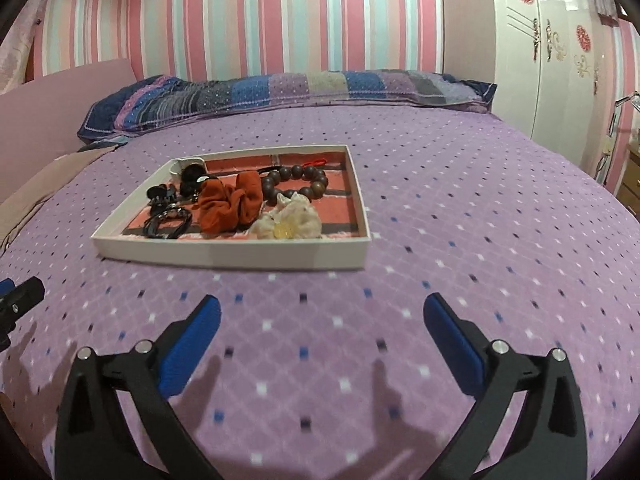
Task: Organize jewelry
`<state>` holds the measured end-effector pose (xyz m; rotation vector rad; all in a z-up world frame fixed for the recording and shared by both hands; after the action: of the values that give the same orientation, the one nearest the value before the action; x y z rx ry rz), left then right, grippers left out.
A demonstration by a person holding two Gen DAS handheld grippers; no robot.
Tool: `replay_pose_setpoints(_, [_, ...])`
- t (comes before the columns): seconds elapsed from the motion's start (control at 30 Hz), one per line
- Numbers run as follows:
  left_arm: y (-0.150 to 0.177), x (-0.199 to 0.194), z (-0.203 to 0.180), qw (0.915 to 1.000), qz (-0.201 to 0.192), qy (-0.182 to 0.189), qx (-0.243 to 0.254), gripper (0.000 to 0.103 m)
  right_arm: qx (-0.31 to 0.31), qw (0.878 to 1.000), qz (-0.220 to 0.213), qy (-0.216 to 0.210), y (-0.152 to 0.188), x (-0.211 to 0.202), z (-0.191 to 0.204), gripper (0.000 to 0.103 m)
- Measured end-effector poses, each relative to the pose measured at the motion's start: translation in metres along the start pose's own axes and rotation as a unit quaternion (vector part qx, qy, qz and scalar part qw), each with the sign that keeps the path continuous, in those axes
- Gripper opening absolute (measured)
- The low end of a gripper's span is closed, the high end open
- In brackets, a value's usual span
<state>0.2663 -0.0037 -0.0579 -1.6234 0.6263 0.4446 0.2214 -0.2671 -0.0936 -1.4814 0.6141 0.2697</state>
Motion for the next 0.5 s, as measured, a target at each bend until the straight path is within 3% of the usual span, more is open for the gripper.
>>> replay_pose_setpoints(0.5, [0.062, -0.077, -0.011, 0.9996, -0.020, 0.000, 0.018, 0.098, -0.009, 0.999, -0.037, 0.014, 0.035, -0.087, -0.002, 0.099])
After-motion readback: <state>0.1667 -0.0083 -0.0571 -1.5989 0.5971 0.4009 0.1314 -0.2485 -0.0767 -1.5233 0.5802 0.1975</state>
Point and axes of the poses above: each gripper's, at about its wrist camera, not at the fingertips, and x roughly the way its jaws point, z to its left, y to its underside, the point moved 3 cm from there along x, roughly the way its jaws point, and after that the axes turned 5 degrees about -x, right-handed, at the moved point
